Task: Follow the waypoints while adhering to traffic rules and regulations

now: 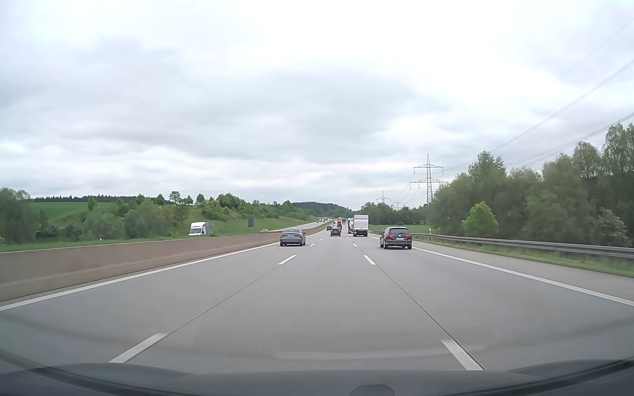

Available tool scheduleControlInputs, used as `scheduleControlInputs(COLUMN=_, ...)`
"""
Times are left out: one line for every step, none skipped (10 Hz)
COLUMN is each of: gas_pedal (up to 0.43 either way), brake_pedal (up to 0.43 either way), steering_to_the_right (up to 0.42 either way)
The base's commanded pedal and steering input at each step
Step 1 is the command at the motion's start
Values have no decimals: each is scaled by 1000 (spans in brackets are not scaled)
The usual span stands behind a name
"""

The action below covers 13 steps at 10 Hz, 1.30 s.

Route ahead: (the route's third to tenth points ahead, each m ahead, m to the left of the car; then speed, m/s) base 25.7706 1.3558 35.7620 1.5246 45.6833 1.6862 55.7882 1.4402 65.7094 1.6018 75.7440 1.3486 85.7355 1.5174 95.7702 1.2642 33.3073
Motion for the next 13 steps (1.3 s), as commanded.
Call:
scheduleControlInputs(gas_pedal=240, brake_pedal=0, steering_to_the_right=-1)
scheduleControlInputs(gas_pedal=240, brake_pedal=0, steering_to_the_right=-1)
scheduleControlInputs(gas_pedal=240, brake_pedal=0, steering_to_the_right=-1)
scheduleControlInputs(gas_pedal=240, brake_pedal=0, steering_to_the_right=-1)
scheduleControlInputs(gas_pedal=240, brake_pedal=0, steering_to_the_right=-1)
scheduleControlInputs(gas_pedal=240, brake_pedal=0, steering_to_the_right=-1)
scheduleControlInputs(gas_pedal=240, brake_pedal=0, steering_to_the_right=-1)
scheduleControlInputs(gas_pedal=240, brake_pedal=0, steering_to_the_right=-1)
scheduleControlInputs(gas_pedal=240, brake_pedal=0, steering_to_the_right=-1)
scheduleControlInputs(gas_pedal=240, brake_pedal=0, steering_to_the_right=-1)
scheduleControlInputs(gas_pedal=240, brake_pedal=0, steering_to_the_right=-1)
scheduleControlInputs(gas_pedal=240, brake_pedal=0, steering_to_the_right=-1)
scheduleControlInputs(gas_pedal=240, brake_pedal=0, steering_to_the_right=-1)
